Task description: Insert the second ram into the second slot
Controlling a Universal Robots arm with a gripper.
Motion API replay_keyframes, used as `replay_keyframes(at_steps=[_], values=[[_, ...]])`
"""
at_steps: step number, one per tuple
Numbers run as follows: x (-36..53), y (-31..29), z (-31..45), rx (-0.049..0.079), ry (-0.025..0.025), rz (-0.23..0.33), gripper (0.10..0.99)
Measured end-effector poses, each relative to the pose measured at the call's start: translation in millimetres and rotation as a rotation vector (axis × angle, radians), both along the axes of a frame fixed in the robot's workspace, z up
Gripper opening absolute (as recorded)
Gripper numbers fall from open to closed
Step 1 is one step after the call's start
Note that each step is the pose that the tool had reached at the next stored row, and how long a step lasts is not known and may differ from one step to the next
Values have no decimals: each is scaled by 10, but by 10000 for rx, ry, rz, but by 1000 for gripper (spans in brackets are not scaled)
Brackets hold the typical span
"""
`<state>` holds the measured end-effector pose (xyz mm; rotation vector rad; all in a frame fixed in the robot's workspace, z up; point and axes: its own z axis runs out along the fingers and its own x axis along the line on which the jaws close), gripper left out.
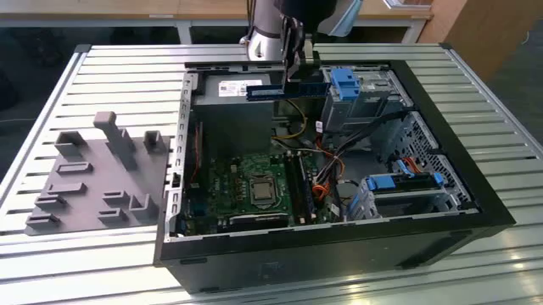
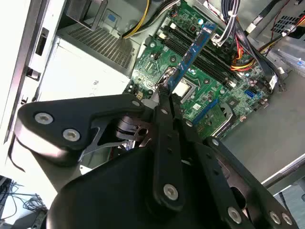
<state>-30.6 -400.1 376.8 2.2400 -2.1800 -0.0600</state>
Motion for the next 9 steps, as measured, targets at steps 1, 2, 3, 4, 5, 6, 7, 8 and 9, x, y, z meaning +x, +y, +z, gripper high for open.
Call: replay_keyframes(at_steps=[1,2,3,4,5,6,7,8,9], values=[[0,0,0,1,0,0,141],[0,0,0,1,0,0,141],[0,0,0,1,0,0,141],[0,0,0,1,0,0,141],[0,-1,0,1,0,-1,141],[0,-3,0,0,0,-1,141],[0,-6,0,1,0,0,141],[0,-9,0,1,0,0,141],[0,-12,0,0,-1,0,141]])
